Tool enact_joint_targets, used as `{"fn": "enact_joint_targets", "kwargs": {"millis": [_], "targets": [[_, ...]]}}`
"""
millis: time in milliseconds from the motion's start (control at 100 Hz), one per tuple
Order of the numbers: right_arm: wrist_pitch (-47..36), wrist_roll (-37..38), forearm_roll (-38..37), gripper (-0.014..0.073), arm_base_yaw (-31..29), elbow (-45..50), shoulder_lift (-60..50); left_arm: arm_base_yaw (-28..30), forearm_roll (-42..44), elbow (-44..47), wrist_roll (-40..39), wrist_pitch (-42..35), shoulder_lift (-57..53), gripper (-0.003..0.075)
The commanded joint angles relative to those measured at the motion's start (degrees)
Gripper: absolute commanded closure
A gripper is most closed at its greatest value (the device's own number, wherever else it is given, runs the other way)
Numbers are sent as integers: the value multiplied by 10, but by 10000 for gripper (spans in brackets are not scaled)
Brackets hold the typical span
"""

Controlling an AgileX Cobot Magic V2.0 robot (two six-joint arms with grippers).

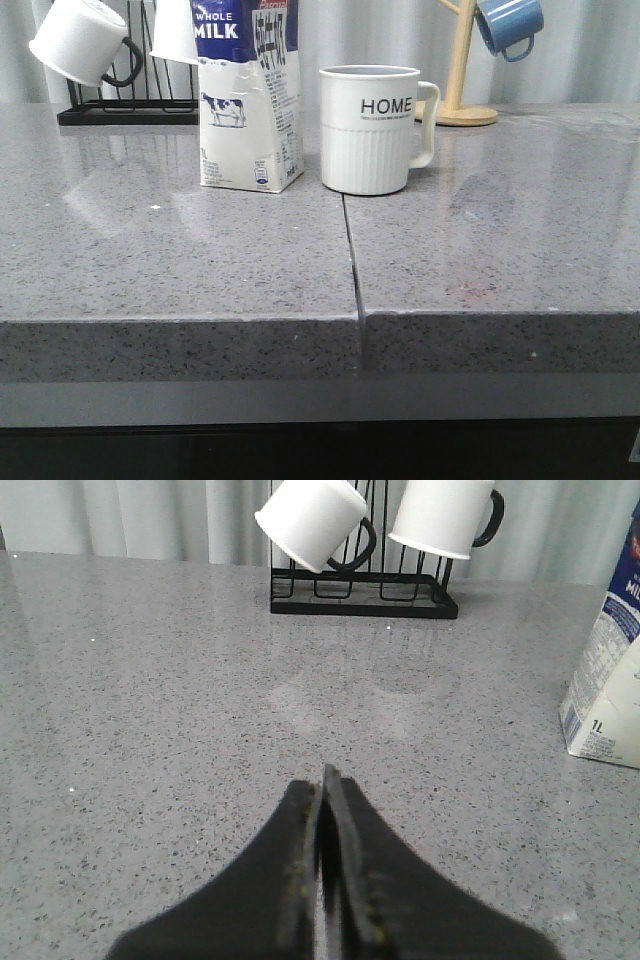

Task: Place milk next to cup
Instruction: 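Open the left gripper and lift it off the carton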

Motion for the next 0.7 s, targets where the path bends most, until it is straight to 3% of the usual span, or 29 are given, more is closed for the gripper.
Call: {"fn": "enact_joint_targets", "kwargs": {"millis": [0, 460, 630, 690], "targets": [[-43, -3, -4, 661, -3, -13, 8, 2, -5, -1, -5, -48, -18, 741], [-43, -3, -4, 661, -3, -13, 8, 0, 40, 132, -9, -66, -200, 741], [-43, -3, -4, 661, -3, -13, 8, 0, 42, 188, -9, -109, -197, 741], [-44, -3, -4, 661, -3, -13, 8, 0, 42, 185, -9, -91, -197, 741]]}}
